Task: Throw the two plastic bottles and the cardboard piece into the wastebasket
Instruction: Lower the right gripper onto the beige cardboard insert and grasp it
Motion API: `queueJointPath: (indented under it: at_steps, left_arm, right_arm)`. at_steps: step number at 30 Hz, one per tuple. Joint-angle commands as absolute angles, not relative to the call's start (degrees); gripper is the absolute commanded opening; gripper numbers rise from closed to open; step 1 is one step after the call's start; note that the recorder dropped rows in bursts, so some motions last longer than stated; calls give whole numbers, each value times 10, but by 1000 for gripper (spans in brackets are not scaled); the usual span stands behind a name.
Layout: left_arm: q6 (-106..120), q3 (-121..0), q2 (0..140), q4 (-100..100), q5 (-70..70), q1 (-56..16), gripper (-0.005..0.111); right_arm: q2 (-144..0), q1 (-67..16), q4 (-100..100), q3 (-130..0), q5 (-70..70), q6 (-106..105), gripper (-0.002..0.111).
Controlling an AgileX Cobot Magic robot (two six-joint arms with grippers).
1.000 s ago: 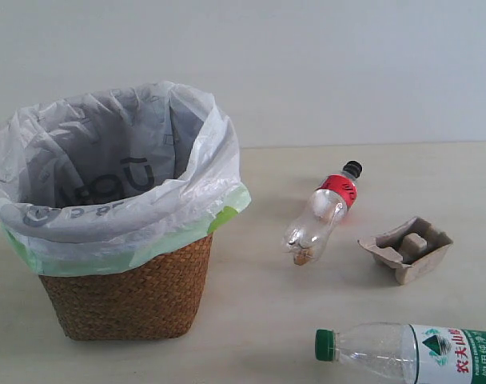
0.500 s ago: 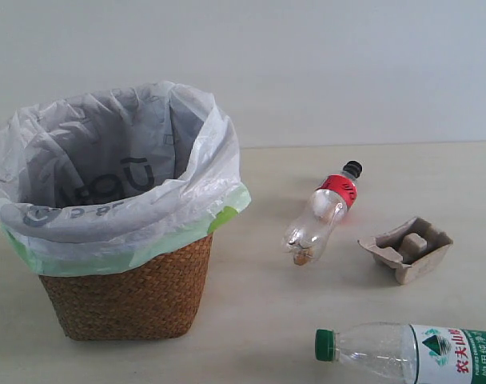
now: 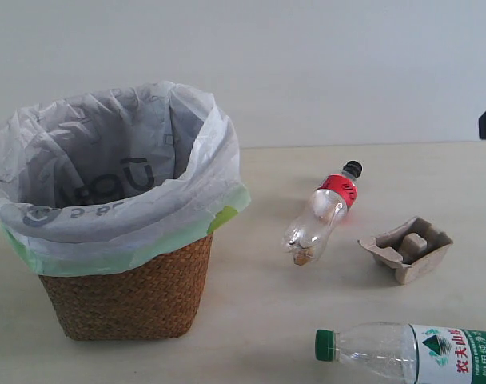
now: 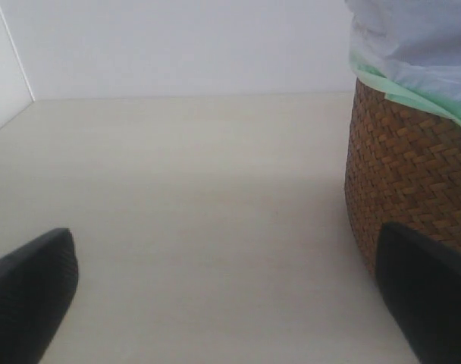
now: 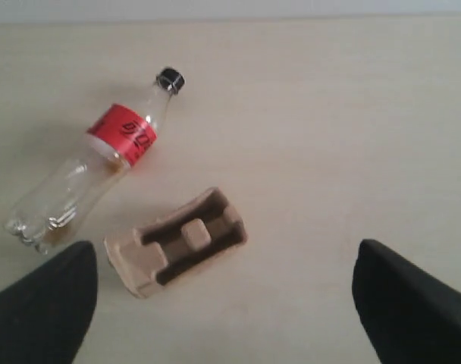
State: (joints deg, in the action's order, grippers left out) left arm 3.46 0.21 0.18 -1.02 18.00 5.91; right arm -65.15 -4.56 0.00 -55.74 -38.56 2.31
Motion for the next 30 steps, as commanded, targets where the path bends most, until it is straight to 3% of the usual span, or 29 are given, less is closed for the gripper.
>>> queueJointPath:
  at_steps: [1, 20, 30]
  left_arm:
    - [30, 0, 0, -10, 176, 61, 108]
    - [30, 0, 0, -10, 176, 61, 108]
    - [30, 0, 0, -10, 176, 61, 108]
  right_arm:
    - [-722, -47, 0, -577, -394, -7, 83]
    - [-1029, -47, 0, -670, -350, -154, 83]
    - [-1080, -80, 0, -693, -351, -200, 83]
